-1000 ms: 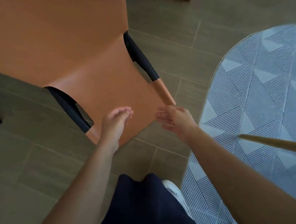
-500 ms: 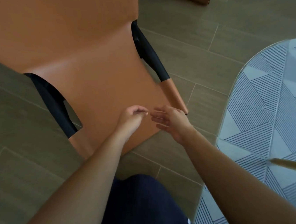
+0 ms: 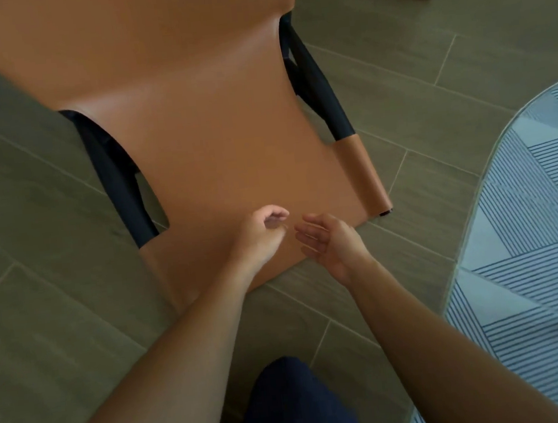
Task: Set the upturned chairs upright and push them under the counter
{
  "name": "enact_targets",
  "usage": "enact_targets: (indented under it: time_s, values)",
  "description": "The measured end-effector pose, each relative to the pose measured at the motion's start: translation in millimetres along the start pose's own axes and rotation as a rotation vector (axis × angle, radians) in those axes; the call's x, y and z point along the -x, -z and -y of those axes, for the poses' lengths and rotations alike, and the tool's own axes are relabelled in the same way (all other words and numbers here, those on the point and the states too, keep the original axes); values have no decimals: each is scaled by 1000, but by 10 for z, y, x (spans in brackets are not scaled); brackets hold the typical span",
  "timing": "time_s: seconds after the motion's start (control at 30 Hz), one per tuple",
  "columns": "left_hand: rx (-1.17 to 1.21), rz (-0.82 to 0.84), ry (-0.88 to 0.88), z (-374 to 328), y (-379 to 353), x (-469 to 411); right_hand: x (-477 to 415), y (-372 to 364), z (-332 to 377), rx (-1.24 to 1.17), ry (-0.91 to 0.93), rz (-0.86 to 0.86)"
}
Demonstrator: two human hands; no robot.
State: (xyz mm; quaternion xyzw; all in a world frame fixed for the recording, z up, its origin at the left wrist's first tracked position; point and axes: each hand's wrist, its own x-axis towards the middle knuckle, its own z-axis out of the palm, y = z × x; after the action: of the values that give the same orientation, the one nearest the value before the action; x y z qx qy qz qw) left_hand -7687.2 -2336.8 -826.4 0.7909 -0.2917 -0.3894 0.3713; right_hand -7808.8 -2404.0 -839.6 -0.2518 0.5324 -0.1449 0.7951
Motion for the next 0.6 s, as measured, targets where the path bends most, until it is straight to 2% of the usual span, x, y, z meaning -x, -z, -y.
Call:
enact_targets:
  time_s: [0.17, 0.37, 0.6]
  values:
    - [-337, -79, -43, 232, 0, 75, -45, 36, -151, -68, -14, -75]
    - [-631, 61, -169, 514, -39, 189, -31, 79, -366, -154, -29, -235]
    - [-746, 89, -163, 644, 3, 222, -84, 128, -436, -250, -54, -316]
